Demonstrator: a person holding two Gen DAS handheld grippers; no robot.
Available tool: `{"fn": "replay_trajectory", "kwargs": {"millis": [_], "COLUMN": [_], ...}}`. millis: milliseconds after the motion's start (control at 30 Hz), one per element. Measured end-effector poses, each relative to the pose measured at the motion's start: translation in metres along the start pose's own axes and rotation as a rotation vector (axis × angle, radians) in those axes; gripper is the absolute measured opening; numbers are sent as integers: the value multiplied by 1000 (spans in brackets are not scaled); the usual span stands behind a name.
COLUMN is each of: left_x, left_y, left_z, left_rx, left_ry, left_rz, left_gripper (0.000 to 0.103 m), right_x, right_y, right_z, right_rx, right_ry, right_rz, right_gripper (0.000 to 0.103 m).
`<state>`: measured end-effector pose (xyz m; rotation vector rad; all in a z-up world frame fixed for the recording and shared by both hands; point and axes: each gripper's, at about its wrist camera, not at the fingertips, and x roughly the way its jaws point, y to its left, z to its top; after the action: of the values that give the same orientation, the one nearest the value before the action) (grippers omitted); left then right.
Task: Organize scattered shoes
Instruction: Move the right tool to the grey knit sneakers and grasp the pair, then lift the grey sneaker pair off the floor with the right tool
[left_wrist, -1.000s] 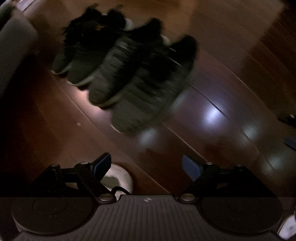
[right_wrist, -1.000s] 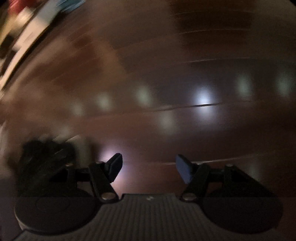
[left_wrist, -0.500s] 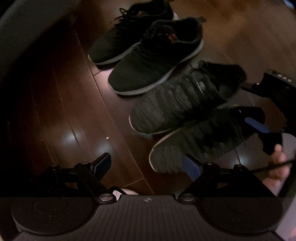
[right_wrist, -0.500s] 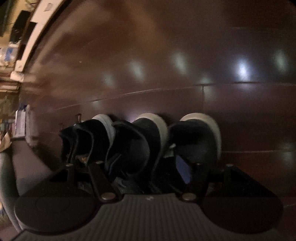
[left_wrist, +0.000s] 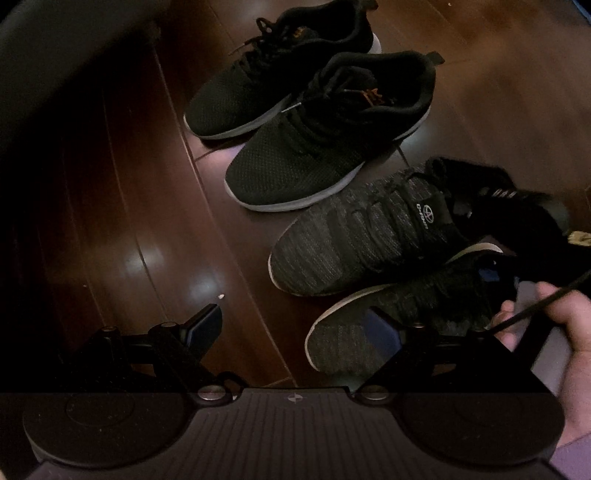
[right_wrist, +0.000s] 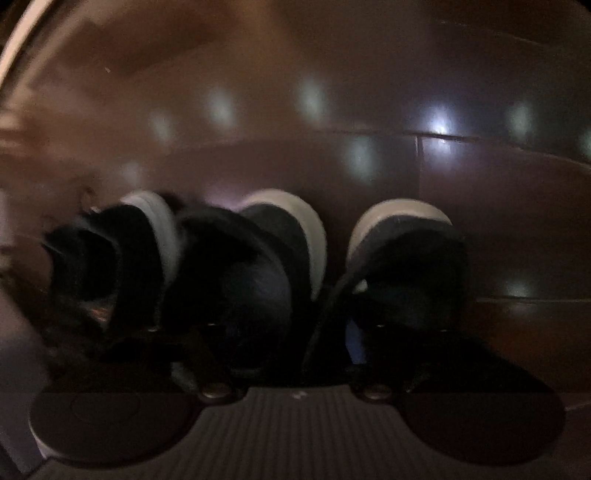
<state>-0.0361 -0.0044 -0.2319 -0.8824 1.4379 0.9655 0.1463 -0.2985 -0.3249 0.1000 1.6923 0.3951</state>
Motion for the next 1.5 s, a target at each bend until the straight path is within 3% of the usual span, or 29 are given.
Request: {"fn": "replay_trajectory", "kwargs": {"millis": [233,400,867,1033,1200,1500], "left_x": [2,2,1,0,0,-13], "left_y": [-2,-7,-14,-16,-15,-30], "left_z": [1,0,0,-7,-18,-39], "left_rx": [-2,23,40,59,72,130], "left_ry": [8,-4,-19,-30,-27,-78], "left_rz": [8,22,44,48,56,49], "left_gripper": [88,88,88,88,88,88], "right_x": [7,9,-11,-41,-78,-104], "right_y": [13,15,17,1,-28,-60], "right_z": [-2,-9,-34,-47,-58,-84], "right_rx": [-66,-83,-64,-45,-39,73], "right_ry": [-19,-49,-167,-210,-275,-340], "right_rz": [-68,-63,8,33,-4,-10], "right_gripper": [25,13,11,11,11,11]}}
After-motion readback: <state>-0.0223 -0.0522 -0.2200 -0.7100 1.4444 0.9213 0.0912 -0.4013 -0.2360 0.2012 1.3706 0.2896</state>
